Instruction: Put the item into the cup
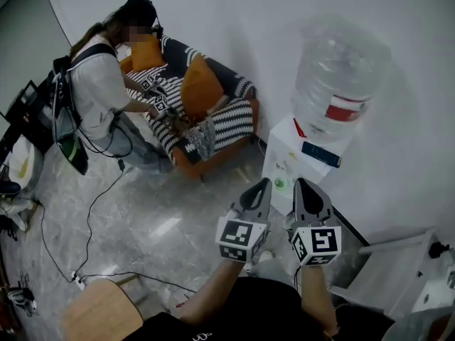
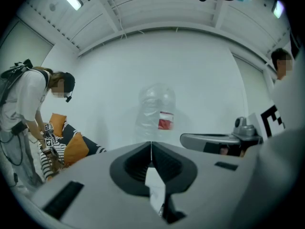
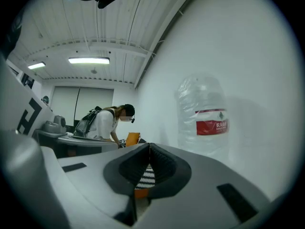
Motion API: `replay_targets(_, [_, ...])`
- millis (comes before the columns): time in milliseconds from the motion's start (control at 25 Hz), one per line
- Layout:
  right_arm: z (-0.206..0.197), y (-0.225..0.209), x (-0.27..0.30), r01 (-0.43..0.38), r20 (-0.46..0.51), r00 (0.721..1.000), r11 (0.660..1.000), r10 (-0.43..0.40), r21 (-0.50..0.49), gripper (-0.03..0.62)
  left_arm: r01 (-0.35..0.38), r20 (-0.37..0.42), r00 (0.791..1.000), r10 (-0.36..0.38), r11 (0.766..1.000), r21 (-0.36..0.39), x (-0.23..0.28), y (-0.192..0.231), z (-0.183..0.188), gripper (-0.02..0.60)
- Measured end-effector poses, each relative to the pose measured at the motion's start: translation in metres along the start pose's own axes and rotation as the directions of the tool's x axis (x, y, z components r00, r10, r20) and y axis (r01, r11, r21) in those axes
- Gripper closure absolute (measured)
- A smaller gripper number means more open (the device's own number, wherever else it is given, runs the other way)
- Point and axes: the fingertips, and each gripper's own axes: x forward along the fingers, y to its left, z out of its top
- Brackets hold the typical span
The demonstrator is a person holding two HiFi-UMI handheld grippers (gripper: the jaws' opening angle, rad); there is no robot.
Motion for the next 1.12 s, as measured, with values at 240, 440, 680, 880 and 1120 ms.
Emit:
replay_targets(240, [0.015, -0.001, -0.007, -0.042, 0.027, 0.999, 0.998, 0.041, 0.043, 0.585, -0.052, 0.069, 0.997, 0.046, 0.995, 0.081, 0.002, -0.007, 0.027, 0.568])
replay_targets(440, [0.029, 0.003, -0.007, -0.047, 0.053, 0.998, 0.999, 0.046, 0.023, 0.584, -0.038, 0.088, 0.996, 0.031, 0.995, 0.088, 0.005, -0.011, 0.037, 0.567])
replay_targets(680, [0.023, 0.003, 0.002, -0.038, 0.050, 0.998, 0.998, 0.035, 0.043, 0.585, -0.040, 0.090, 0.995, 0.031, 0.994, 0.099, 0.005, -0.008, 0.038, 0.566])
replay_targets(880, [0.018, 0.017, 0.012, -0.064, 0.026, 0.998, 0.998, 0.064, 0.010, 0.585, -0.063, 0.090, 0.994, 0.056, 0.995, 0.075, 0.001, 0.009, 0.035, 0.566])
replay_targets(1120, [0.022, 0.025, 0.018, -0.075, 0.020, 0.997, 0.997, 0.075, -0.019, 0.585, -0.065, 0.097, 0.994, 0.060, 0.996, 0.056, 0.002, 0.016, 0.036, 0.566])
